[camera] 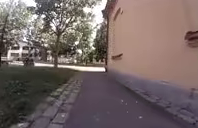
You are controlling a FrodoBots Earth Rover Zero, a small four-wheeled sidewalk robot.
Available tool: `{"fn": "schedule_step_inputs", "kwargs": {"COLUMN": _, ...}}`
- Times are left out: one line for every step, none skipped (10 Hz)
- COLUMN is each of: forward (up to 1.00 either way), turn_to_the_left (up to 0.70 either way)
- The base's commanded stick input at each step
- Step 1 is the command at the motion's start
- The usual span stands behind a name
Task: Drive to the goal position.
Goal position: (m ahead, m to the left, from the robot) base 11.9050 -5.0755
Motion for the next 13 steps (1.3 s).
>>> {"fn": "schedule_step_inputs", "kwargs": {"forward": 0.44, "turn_to_the_left": 0.05}}
{"fn": "schedule_step_inputs", "kwargs": {"forward": 0.44, "turn_to_the_left": 0.05}}
{"fn": "schedule_step_inputs", "kwargs": {"forward": 0.44, "turn_to_the_left": 0.05}}
{"fn": "schedule_step_inputs", "kwargs": {"forward": 0.44, "turn_to_the_left": 0.05}}
{"fn": "schedule_step_inputs", "kwargs": {"forward": 0.44, "turn_to_the_left": 0.05}}
{"fn": "schedule_step_inputs", "kwargs": {"forward": 0.44, "turn_to_the_left": 0.05}}
{"fn": "schedule_step_inputs", "kwargs": {"forward": 0.44, "turn_to_the_left": 0.05}}
{"fn": "schedule_step_inputs", "kwargs": {"forward": 0.44, "turn_to_the_left": 0.05}}
{"fn": "schedule_step_inputs", "kwargs": {"forward": 0.44, "turn_to_the_left": 0.05}}
{"fn": "schedule_step_inputs", "kwargs": {"forward": 0.44, "turn_to_the_left": 0.05}}
{"fn": "schedule_step_inputs", "kwargs": {"forward": 0.44, "turn_to_the_left": 0.05}}
{"fn": "schedule_step_inputs", "kwargs": {"forward": 0.44, "turn_to_the_left": 0.05}}
{"fn": "schedule_step_inputs", "kwargs": {"forward": 0.44, "turn_to_the_left": 0.05}}
